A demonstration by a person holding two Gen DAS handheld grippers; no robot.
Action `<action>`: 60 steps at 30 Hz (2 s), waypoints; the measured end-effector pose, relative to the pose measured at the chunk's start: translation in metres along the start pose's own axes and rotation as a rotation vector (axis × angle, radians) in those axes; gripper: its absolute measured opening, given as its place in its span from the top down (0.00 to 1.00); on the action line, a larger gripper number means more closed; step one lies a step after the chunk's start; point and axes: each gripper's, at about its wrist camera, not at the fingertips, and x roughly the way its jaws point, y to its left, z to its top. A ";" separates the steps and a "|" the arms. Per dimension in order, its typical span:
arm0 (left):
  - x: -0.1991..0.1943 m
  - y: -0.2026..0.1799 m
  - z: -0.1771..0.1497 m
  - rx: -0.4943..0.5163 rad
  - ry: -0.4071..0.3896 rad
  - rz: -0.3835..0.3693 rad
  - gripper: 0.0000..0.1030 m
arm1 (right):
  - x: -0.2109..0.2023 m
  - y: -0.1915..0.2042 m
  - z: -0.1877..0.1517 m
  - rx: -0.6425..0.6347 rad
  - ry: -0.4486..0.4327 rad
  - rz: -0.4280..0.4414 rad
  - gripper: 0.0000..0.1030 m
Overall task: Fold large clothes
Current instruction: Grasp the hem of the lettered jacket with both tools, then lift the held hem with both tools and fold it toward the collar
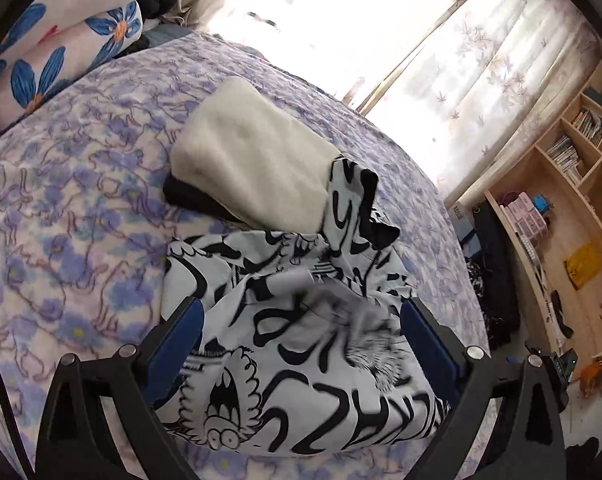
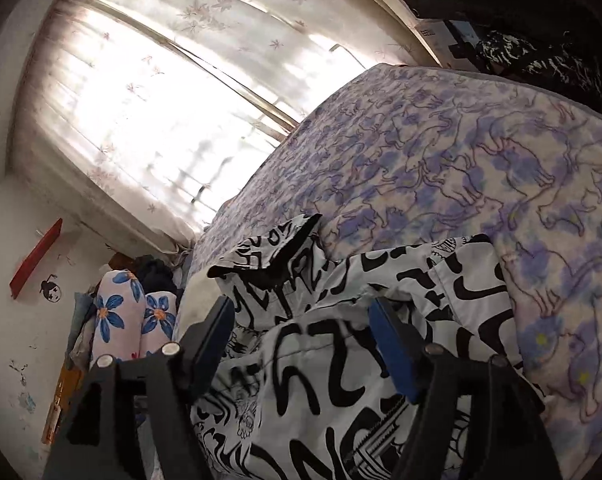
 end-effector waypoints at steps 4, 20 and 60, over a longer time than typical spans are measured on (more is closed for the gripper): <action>0.025 0.008 0.006 0.034 0.029 0.068 0.05 | 0.024 -0.017 -0.001 -0.040 0.051 -0.082 0.32; 0.169 0.030 -0.006 0.291 0.248 0.318 0.10 | 0.148 -0.055 -0.015 -0.338 0.377 -0.352 0.32; 0.229 0.024 0.009 0.316 0.302 0.276 0.97 | 0.188 -0.038 0.007 -0.359 0.167 -0.434 0.95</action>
